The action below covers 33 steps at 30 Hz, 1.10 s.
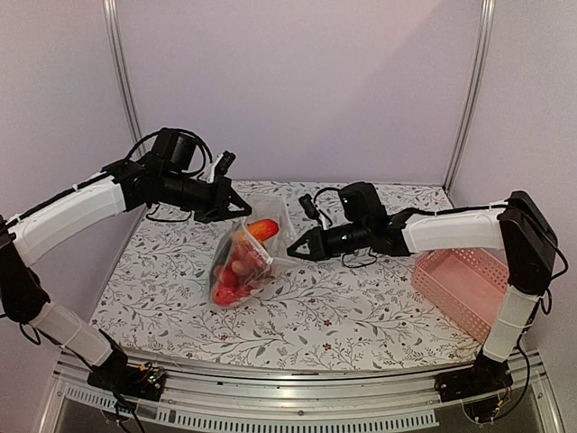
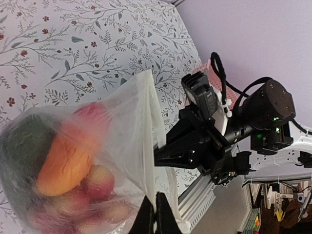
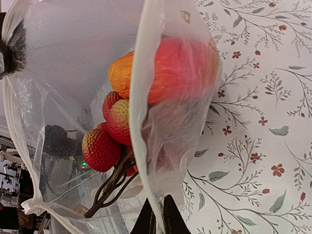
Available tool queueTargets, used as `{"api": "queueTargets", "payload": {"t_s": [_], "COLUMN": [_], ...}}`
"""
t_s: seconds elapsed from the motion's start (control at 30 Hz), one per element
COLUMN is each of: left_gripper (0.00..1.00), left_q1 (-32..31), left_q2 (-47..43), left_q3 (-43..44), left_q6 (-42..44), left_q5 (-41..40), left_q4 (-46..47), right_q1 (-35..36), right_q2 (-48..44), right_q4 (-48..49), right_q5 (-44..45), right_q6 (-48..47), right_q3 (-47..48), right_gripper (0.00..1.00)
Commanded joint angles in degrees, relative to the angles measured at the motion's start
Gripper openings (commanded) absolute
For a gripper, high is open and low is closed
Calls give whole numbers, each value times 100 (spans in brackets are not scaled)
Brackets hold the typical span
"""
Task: Open the zip-top bag and remove the fake food
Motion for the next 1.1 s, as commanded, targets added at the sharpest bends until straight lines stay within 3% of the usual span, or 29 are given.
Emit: {"api": "queueTargets", "payload": {"t_s": [0.0, 0.13, 0.3, 0.37, 0.5, 0.67, 1.07], "left_gripper": [0, 0, 0, 0, 0, 0, 0], "left_q1": [-221, -344, -506, -517, -526, -523, -521], "left_q2": [345, 642, 911, 944, 906, 905, 948], "left_q3": [-119, -101, -3, 26, 2, 12, 43], "left_q6": [49, -49, -20, 3, 50, 71, 126], "left_q5": [405, 617, 883, 993, 1220, 1558, 1921], "left_q4": [522, 824, 984, 1004, 1083, 1100, 1095], "right_q1": [-348, -368, -336, -196, 127, 352, 756], "right_q2": [-623, -973, -1356, -1572, -1836, -1620, -904], "right_q4": [11, -18, -25, -4, 123, 152, 423], "right_q5": [385, 310, 387, 587, 895, 1366, 2291], "right_q6": [38, -123, -645, -1260, -2905, -4219, -5554], "right_q3": [-698, -865, -866, -901, -950, -916, -964], "right_gripper": [9, 26, 36, 39, 42, 42, 43]}}
